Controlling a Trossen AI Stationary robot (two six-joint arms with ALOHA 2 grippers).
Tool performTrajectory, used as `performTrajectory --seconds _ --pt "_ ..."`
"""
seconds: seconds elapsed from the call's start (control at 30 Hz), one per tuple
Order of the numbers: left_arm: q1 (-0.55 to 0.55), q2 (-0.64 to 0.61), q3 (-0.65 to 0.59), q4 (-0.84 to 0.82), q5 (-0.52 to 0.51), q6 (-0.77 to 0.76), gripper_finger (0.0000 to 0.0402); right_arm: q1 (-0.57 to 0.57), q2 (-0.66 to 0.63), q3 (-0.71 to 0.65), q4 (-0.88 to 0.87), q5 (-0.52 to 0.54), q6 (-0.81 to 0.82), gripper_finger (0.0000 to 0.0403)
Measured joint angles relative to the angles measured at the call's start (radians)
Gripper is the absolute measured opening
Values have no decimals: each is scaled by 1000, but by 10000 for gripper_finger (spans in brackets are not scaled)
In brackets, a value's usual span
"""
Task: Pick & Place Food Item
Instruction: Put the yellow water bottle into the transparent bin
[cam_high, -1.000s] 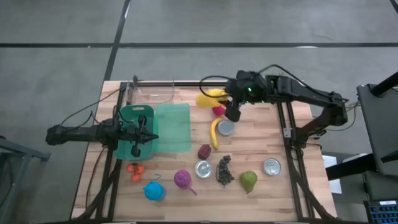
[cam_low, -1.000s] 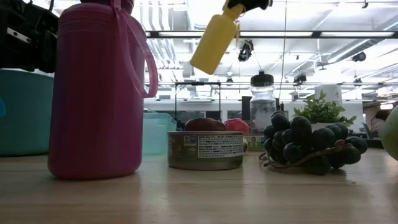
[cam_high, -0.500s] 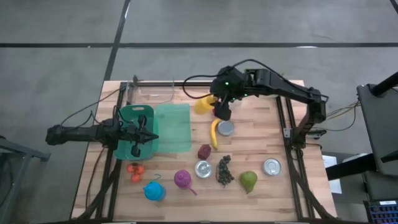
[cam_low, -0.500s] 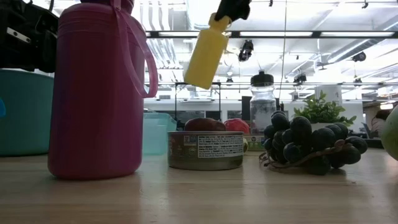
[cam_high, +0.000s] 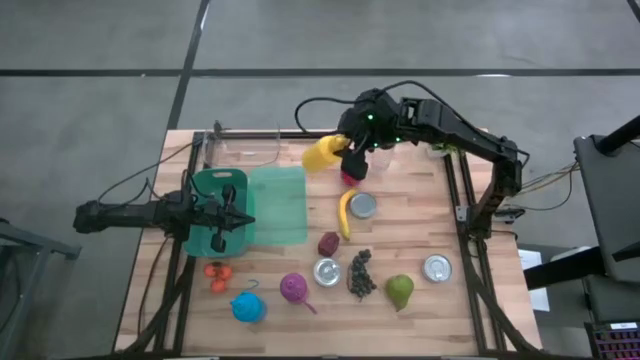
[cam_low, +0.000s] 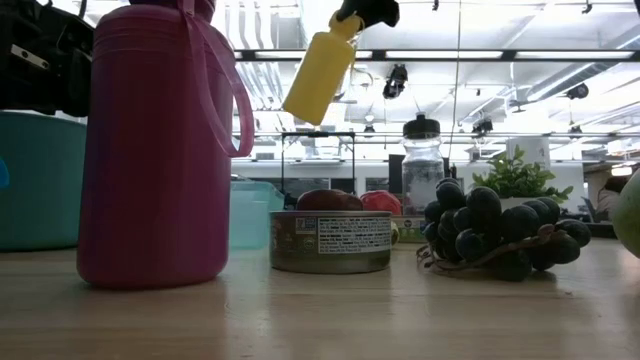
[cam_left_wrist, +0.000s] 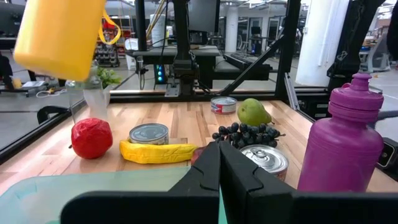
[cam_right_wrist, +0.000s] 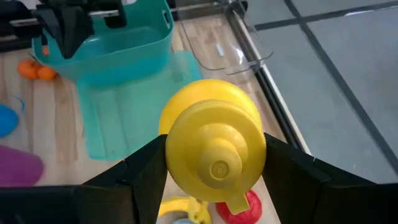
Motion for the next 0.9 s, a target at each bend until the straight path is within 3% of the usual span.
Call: performTrajectory --seconds 0.53,0.7,0.9 --pt "0 0 0 0 0 0 1 -47 0 19 -59 5 -79 226" --pt "0 0 0 0 0 0 1 -76 11 9 -81 -28 -35 226" --pt "0 0 0 0 0 0 1 -76 29 -25 -33 26 22 226"
